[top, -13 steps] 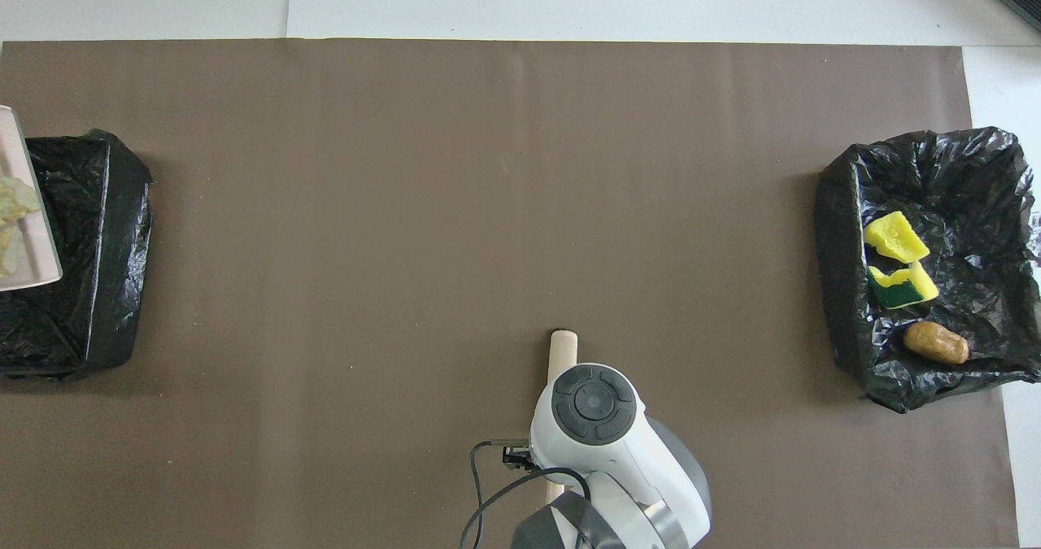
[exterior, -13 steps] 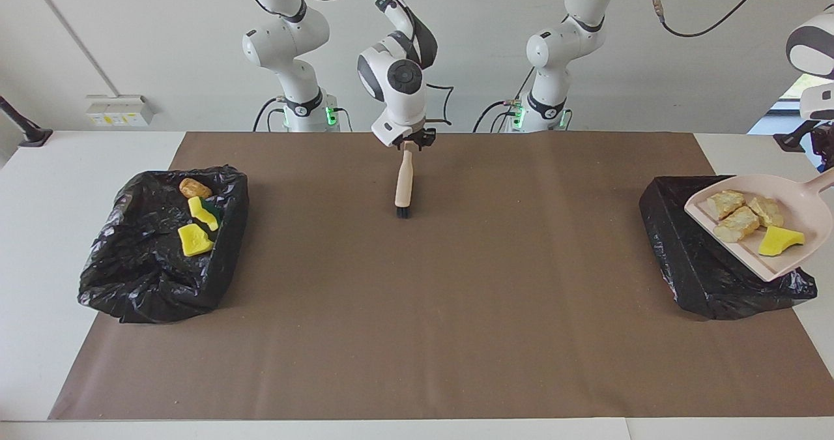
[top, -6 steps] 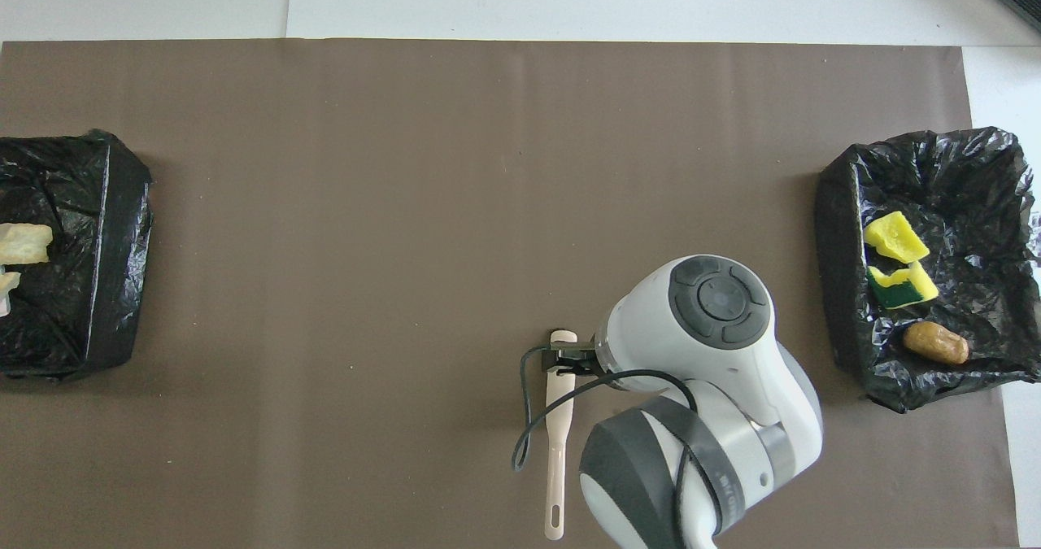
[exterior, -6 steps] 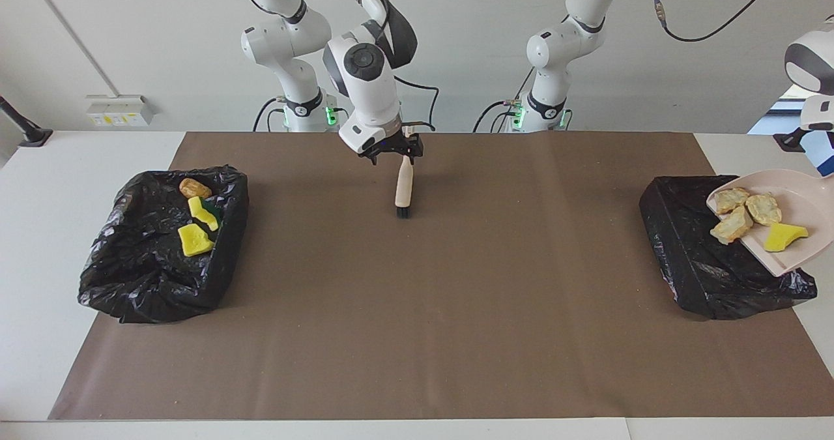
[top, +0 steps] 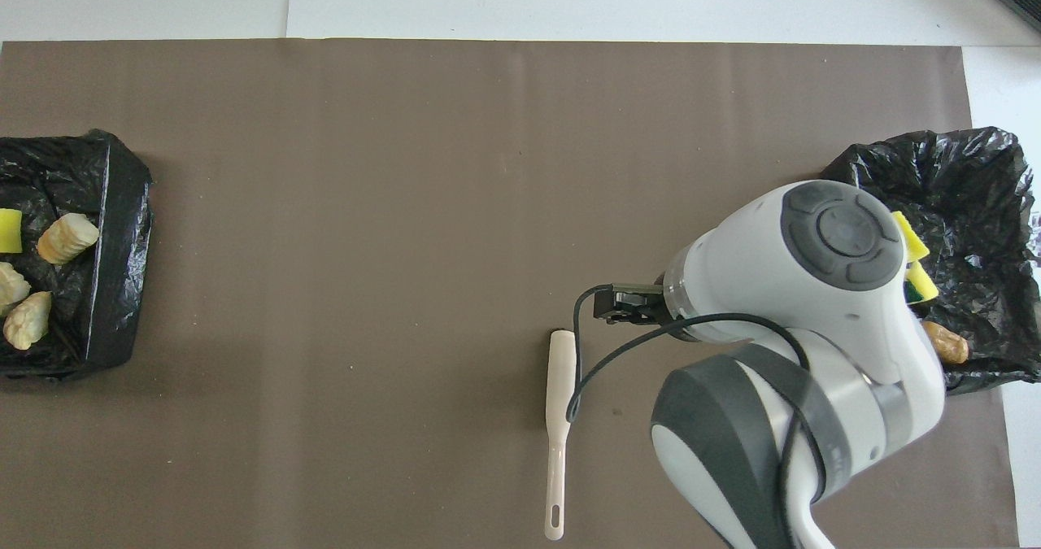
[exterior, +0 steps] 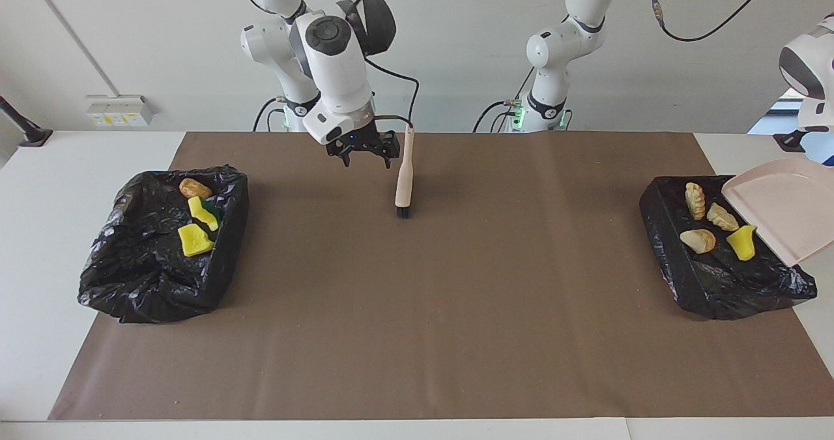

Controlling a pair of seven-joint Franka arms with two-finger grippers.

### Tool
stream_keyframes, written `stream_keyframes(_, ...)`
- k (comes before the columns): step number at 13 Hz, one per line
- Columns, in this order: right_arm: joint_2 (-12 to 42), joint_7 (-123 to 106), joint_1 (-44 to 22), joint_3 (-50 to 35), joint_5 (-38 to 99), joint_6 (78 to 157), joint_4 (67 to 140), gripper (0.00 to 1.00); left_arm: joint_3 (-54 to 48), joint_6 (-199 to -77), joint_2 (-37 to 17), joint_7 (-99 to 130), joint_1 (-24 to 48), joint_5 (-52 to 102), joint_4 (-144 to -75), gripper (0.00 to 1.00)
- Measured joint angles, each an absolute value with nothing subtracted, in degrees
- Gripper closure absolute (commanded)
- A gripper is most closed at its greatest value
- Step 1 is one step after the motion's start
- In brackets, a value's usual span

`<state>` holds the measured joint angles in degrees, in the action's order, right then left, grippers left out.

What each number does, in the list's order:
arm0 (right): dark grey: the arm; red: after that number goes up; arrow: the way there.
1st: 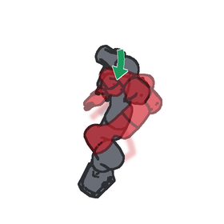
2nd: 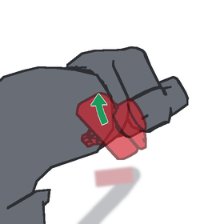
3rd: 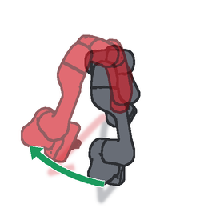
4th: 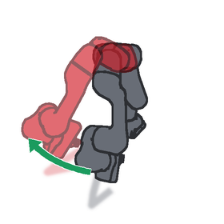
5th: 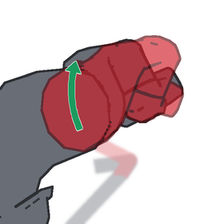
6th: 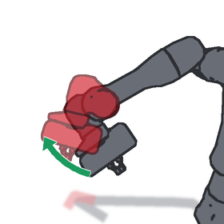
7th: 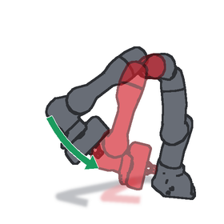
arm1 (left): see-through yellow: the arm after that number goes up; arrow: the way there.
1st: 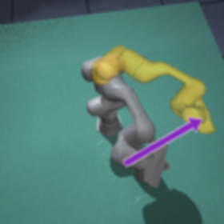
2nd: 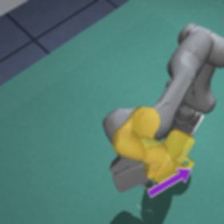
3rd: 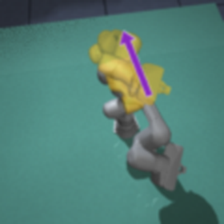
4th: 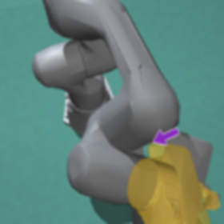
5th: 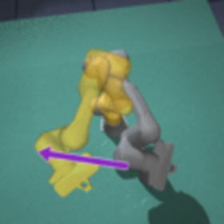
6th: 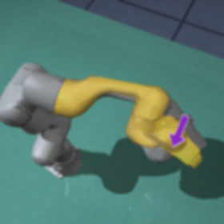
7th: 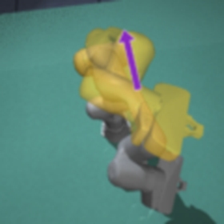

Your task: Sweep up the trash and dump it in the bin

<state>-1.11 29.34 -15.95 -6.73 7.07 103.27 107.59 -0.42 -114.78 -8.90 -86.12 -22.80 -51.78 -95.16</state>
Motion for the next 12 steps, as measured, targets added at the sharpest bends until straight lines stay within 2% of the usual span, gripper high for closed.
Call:
stream_keyframes(3,-1.73,29.27,-12.72,-6.6,7.05,98.79,101.89,0.0,-0.61,-113.67,-8.16,-85.33,-21.76,-56.62,-94.73,1.0)
stream_keyframes(6,-3.72,29.27,-8.94,-6.47,7.04,96.37,99.55,0.0,-1.01,-110.56,-6.25,-85.33,-20.88,-56.87,-93.82,1.0)
stream_keyframes(12,-5.12,22.24,-4.5,-2.57,6.61,90.27,95.8,0.0,-1.74,-99.37,-3.97,-81.8,-12.29,-41.74,-93.76,1.0)
